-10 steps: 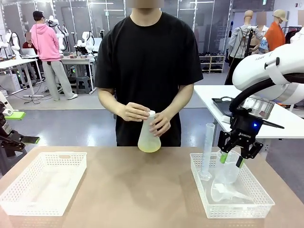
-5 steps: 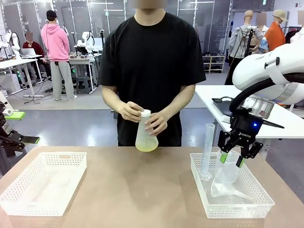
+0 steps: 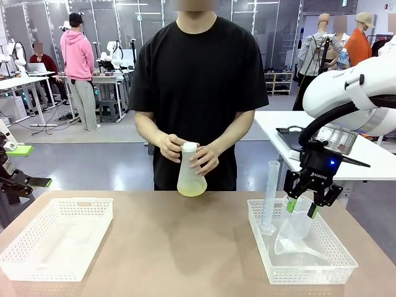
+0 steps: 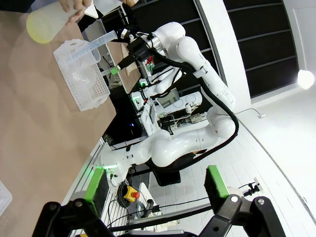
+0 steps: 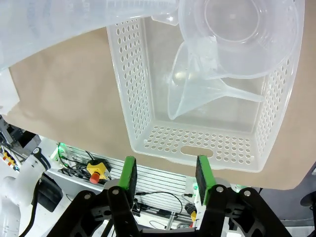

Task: Prepare the solutions needed for the experiment.
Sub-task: When the human places the Big flask in the center of the table, pick up the Big flask and place it in the left Organizing basket.

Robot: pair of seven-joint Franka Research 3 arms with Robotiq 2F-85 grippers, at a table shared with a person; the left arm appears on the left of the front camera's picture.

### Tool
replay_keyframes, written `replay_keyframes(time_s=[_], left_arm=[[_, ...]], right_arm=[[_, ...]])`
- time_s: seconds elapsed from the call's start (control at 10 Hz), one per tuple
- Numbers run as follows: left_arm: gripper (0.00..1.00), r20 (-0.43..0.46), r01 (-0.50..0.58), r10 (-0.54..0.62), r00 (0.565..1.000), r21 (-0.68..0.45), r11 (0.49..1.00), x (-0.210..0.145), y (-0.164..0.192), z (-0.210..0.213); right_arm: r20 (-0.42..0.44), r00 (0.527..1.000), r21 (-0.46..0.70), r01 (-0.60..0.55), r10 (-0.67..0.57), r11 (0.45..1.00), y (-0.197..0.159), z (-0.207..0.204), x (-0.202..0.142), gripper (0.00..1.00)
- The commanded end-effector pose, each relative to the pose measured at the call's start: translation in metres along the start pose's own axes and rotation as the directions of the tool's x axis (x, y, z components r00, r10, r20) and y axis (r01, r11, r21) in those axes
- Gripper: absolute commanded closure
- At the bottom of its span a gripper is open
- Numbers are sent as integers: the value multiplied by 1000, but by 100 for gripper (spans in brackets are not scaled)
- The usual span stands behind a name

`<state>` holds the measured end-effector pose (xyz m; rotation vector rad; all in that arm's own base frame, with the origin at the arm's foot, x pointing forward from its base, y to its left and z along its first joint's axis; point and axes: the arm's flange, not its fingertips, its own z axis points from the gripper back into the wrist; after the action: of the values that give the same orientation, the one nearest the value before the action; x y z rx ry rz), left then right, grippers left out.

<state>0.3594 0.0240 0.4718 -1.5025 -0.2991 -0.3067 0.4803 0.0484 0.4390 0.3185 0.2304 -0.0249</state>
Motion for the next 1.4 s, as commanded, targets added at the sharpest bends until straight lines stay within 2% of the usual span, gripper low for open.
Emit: replay_keyframes(time_s=[0.0, 0.2, 0.3, 0.5, 0.6, 0.7, 0.9, 1.2, 1.3], left_arm=[[0, -8, 5, -5, 1000, -7, 1000, 0, -2, 0], [0, -8, 5, -5, 1000, -7, 1000, 0, -2, 0], [0, -8, 5, -5, 1000, -7, 1000, 0, -2, 0], [0, -8, 5, -5, 1000, -7, 1000, 0, -2, 0], [0, -8, 5, -5, 1000, -7, 1000, 0, -2, 0], [0, -8, 5, -5, 1000, -7, 1000, 0, -2, 0], [0, -8, 5, -5, 1000, -7, 1000, 0, -2, 0], [0, -8, 5, -5, 1000, -7, 1000, 0, -2, 0], [0, -8, 5, -5, 1000, -7, 1000, 0, -2, 0]], right_arm=[[90, 996, 83, -16, 9, 996, 9, 12, -23, 39], [286, 957, 163, 4, -51, 987, 17, 41, -65, 39], [350, 932, 235, 4, -88, 972, 17, 52, -81, 39], [416, 901, 382, -53, -121, 923, 19, 71, -115, 39], [431, 897, 448, -120, -96, 886, 17, 79, -131, 39], [423, 899, 495, -127, -111, 860, 11, 82, -138, 39], [404, 912, 620, -216, -71, 754, 1, 80, -142, 39], [310, 950, 757, -218, -44, 615, -5, 76, -139, 39], [284, 957, 771, -192, -59, 607, -6, 75, -139, 39]])
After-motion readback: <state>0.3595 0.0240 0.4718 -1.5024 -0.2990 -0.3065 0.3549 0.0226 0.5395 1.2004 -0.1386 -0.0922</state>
